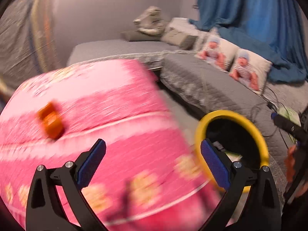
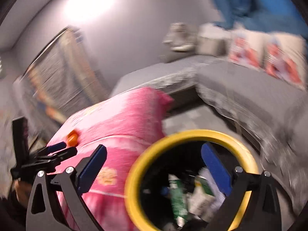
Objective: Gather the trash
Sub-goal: 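Grasp the whole orange with the right gripper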
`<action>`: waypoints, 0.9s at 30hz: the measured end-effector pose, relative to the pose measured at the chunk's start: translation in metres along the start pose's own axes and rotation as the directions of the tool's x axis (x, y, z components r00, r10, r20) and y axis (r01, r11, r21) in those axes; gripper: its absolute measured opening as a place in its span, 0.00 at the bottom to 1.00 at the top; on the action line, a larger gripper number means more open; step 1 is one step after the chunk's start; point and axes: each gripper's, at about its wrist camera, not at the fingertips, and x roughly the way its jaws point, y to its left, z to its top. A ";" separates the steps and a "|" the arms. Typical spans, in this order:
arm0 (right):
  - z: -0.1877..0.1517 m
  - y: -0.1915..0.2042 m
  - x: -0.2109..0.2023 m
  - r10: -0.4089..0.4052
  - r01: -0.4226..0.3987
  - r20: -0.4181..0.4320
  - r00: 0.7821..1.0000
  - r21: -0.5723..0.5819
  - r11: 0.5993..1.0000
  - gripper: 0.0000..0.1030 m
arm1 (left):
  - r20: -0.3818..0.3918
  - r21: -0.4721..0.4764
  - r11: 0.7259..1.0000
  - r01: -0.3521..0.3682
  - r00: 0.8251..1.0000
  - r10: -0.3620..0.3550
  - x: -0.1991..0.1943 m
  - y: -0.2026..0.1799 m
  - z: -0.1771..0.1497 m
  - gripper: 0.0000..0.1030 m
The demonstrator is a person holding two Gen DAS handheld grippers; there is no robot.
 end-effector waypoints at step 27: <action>0.004 0.315 0.344 0.012 -0.247 -0.456 0.890 -0.460 0.853 0.60 | -0.009 -0.407 0.845 -0.346 0.927 0.375 -0.122 0.263 -0.108 0.92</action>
